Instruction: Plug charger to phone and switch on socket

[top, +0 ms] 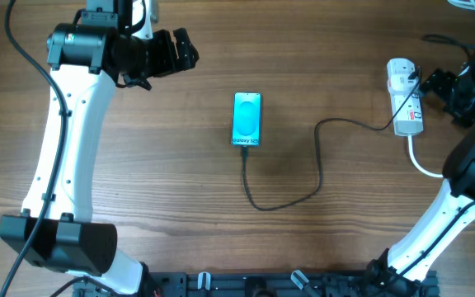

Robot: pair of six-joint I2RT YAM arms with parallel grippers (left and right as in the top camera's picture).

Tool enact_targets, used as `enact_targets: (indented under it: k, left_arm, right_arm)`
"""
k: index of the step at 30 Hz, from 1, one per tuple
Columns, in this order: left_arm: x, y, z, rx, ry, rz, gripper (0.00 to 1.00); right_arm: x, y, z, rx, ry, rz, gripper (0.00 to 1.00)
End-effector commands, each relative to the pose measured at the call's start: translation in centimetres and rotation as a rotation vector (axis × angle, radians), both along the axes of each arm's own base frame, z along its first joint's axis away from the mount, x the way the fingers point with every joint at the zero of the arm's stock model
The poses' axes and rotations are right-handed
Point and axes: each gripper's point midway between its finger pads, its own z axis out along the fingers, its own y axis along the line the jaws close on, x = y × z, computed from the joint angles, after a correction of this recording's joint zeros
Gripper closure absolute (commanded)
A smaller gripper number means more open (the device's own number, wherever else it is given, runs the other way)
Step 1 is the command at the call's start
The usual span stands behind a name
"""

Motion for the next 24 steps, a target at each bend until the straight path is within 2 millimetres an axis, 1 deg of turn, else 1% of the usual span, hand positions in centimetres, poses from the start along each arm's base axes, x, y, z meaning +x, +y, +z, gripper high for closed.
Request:
enact_targets:
  k: [1, 17, 21, 24]
  left_arm:
    - [0.1, 0.3, -0.4, 0.003, 0.01, 0.008, 0.0]
    - [0.1, 0.3, -0.4, 0.003, 0.01, 0.008, 0.0]
    - [0.1, 0.3, -0.4, 0.003, 0.01, 0.008, 0.0]
    - [0.1, 0.3, -0.4, 0.003, 0.01, 0.008, 0.0]
  right_arm:
    - [0.1, 1.2, -2.1, 0.079, 0.004, 0.046, 0.0]
    - [0.4, 1.1, -2.0, 0.079, -0.008, 0.055, 0.0]
    - [0.8, 2.1, -1.9, 0.129, -0.037, 0.083, 0.0]
    - [0.7, 2.2, -1.9, 0.131, -0.032, 0.084, 0.0]
